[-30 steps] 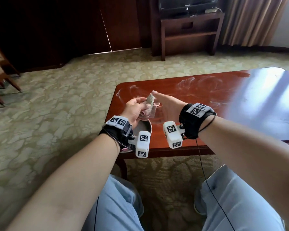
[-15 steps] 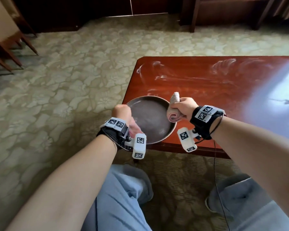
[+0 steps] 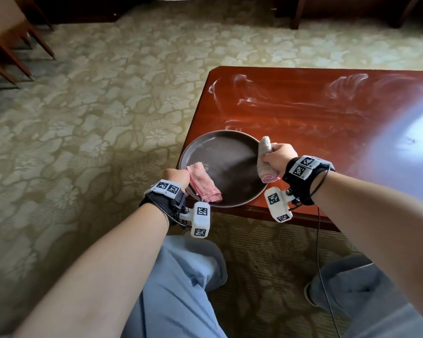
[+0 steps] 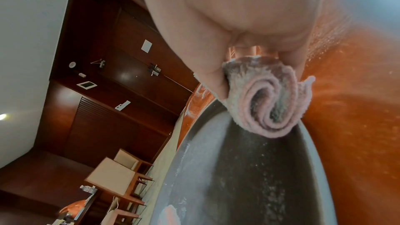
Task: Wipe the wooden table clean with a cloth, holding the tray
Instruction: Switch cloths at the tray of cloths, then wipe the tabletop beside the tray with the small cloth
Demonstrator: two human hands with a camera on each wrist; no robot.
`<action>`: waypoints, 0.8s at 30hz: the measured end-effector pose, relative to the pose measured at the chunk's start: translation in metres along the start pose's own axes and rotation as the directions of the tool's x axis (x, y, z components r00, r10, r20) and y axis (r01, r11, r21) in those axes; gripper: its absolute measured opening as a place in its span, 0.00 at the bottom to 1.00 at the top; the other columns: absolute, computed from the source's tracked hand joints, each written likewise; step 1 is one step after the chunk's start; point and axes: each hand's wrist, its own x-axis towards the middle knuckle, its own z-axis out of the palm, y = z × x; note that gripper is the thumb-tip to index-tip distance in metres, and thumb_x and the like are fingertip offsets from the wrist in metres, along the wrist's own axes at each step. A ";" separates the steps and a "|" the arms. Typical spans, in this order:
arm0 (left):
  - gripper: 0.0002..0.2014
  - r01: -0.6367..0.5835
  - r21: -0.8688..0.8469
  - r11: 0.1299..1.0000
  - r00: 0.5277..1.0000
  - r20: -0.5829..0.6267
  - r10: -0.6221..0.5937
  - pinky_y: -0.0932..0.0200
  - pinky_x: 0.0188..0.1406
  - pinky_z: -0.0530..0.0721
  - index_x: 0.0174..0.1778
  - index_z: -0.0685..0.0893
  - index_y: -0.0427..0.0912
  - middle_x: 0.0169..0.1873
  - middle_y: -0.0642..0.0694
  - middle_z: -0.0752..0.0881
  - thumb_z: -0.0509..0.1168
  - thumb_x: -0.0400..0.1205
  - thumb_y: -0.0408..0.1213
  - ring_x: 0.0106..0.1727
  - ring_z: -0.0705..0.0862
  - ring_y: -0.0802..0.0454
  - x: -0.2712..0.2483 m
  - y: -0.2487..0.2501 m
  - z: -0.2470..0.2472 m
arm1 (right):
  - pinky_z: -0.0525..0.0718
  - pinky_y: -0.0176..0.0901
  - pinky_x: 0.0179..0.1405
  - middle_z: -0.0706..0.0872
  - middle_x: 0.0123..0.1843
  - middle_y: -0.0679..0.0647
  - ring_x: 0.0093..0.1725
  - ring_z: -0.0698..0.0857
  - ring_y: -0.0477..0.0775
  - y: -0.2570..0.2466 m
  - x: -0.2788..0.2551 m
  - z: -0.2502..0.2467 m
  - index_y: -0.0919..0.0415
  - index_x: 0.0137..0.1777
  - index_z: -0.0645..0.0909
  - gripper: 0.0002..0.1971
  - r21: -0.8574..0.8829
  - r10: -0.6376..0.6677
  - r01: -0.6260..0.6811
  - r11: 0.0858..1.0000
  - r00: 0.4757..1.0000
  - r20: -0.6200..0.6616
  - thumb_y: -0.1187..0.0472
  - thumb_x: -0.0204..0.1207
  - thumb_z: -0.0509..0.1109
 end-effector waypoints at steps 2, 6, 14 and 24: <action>0.23 -0.016 0.033 0.999 1.000 -0.018 0.017 0.37 0.54 0.88 0.61 0.81 0.35 0.55 0.33 0.86 0.66 0.69 0.34 0.54 0.86 0.33 -0.001 -0.001 -0.001 | 0.90 0.55 0.53 0.90 0.44 0.54 0.44 0.91 0.58 0.000 0.000 0.000 0.51 0.45 0.84 0.05 -0.046 0.012 -0.012 0.999 1.000 -0.003 0.62 0.73 0.75; 0.16 -0.042 0.111 0.993 0.999 -0.028 0.045 0.37 0.54 0.88 0.61 0.81 0.31 0.54 0.32 0.87 0.63 0.77 0.28 0.53 0.87 0.33 -0.027 0.007 -0.011 | 0.90 0.48 0.47 0.88 0.43 0.53 0.41 0.90 0.55 0.001 -0.003 -0.002 0.54 0.49 0.84 0.06 -0.083 0.028 -0.028 0.996 1.000 -0.004 0.61 0.74 0.75; 0.17 -0.159 0.089 0.983 0.985 0.074 0.153 0.39 0.54 0.89 0.64 0.79 0.31 0.54 0.33 0.86 0.58 0.80 0.27 0.53 0.86 0.36 -0.072 0.044 -0.021 | 0.91 0.49 0.47 0.89 0.48 0.56 0.44 0.90 0.56 -0.017 -0.019 -0.033 0.57 0.54 0.85 0.12 0.033 -0.039 0.042 0.999 0.995 -0.092 0.62 0.71 0.78; 0.19 -0.183 -0.138 0.973 0.944 0.252 0.213 0.39 0.61 0.86 0.68 0.80 0.32 0.64 0.30 0.84 0.57 0.82 0.29 0.60 0.86 0.35 -0.153 0.073 -0.001 | 0.88 0.50 0.54 0.88 0.41 0.51 0.46 0.89 0.55 -0.010 -0.060 -0.115 0.53 0.40 0.83 0.05 0.073 -0.170 0.197 0.978 0.945 -0.279 0.59 0.71 0.77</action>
